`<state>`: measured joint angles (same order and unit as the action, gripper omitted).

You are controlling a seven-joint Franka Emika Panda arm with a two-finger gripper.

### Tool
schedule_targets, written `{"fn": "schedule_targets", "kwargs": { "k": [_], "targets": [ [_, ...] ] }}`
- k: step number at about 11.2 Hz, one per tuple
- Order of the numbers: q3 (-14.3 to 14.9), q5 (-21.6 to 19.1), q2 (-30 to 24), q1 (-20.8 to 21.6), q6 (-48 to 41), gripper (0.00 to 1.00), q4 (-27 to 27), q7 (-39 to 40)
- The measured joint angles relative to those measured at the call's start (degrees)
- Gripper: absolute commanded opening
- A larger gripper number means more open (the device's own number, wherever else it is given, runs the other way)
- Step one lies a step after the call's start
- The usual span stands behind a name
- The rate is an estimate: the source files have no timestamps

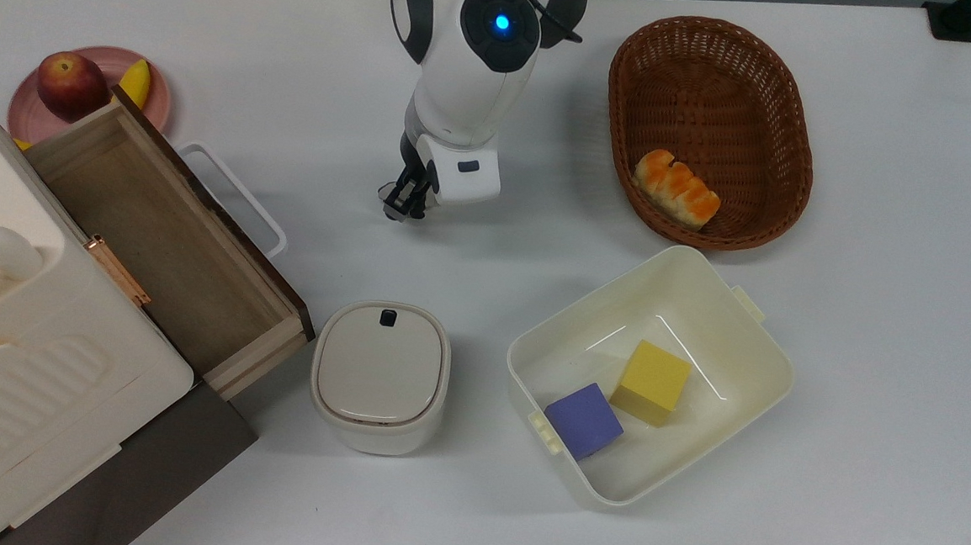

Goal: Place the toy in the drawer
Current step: 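Close the gripper on the panda toy and lift it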

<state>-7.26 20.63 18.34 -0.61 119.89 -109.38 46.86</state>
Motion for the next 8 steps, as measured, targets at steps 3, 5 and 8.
{"fn": "schedule_targets", "kwargs": {
  "k": [3,5,8],
  "targets": [
    [-0.1,1.4,0.5,0.0,0.0,0.01,0.0,0.0],
    [-0.1,1.7,0.7,0.0,0.0,0.00,0.3,-0.1],
    [-0.1,1.7,0.7,0.0,0.0,0.00,0.3,-0.1]
  ]
}}
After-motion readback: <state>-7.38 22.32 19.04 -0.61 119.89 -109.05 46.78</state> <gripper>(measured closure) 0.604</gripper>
